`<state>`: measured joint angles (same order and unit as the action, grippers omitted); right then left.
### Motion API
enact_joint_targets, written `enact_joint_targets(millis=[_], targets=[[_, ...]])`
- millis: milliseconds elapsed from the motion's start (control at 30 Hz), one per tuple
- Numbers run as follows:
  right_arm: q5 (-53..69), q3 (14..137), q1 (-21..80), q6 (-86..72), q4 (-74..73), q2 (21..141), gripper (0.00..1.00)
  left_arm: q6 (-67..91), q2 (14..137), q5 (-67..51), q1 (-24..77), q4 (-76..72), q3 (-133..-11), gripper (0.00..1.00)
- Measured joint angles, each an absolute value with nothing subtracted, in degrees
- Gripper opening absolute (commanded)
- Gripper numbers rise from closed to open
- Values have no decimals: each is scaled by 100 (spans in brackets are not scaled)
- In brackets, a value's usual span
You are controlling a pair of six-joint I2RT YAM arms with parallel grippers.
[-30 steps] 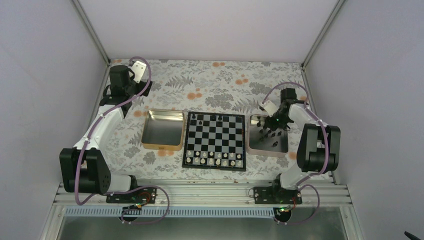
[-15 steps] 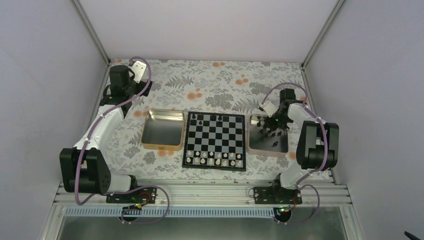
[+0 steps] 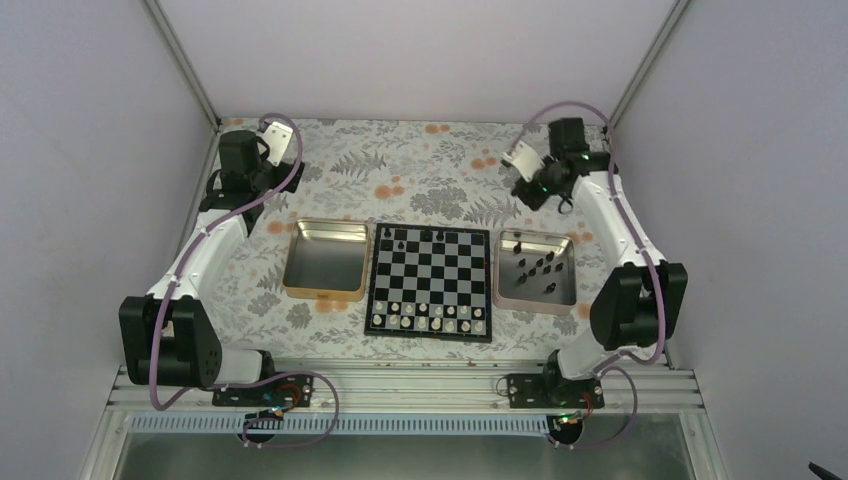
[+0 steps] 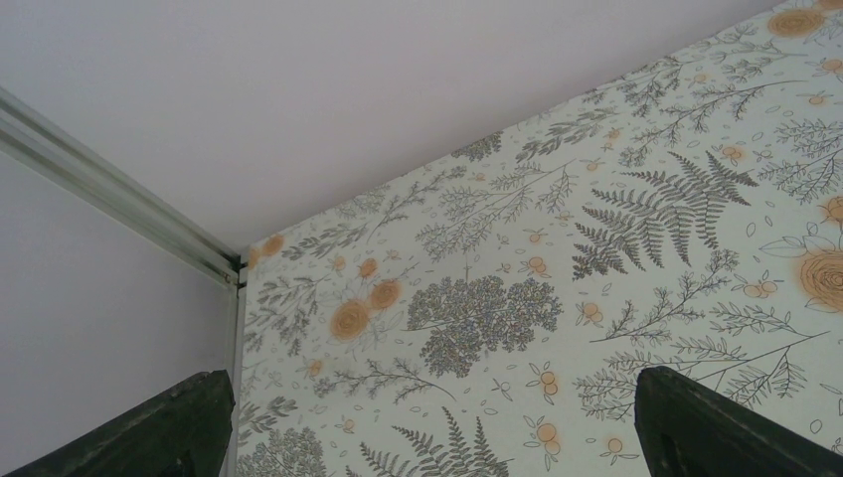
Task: Set up the chess pieces on the board
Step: Pick up the chess piece from the storage box, then place the chess piece on the chessboard.
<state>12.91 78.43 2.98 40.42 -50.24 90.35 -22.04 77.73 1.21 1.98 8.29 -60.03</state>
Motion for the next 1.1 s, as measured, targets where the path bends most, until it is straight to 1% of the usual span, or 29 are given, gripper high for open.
enact_joint_targets(millis=[100, 200, 400, 533, 767, 1100], targets=[[1302, 8621, 880, 4040, -5166, 9262, 6, -2204, 7773, 123, 198, 829, -6003, 100], [1297, 9314, 1452, 4038, -5240, 9861, 6, -2204, 7769, 126, 198, 829, -6003, 100], [1286, 9826, 2154, 4040, -5387, 10967, 6, -2204, 7695, 143, 198, 827, -5999, 100], [1267, 10103, 2412, 4040, -5535, 11340, 6, -2204, 7673, 145, 198, 827, -5999, 100], [1256, 9957, 2504, 4034, -5511, 11354, 6, -2204, 7673, 143, 198, 827, -5999, 100], [1076, 8748, 2458, 3913, -5363, 11198, 7, -2204, 7673, 137, 198, 829, -5996, 100]])
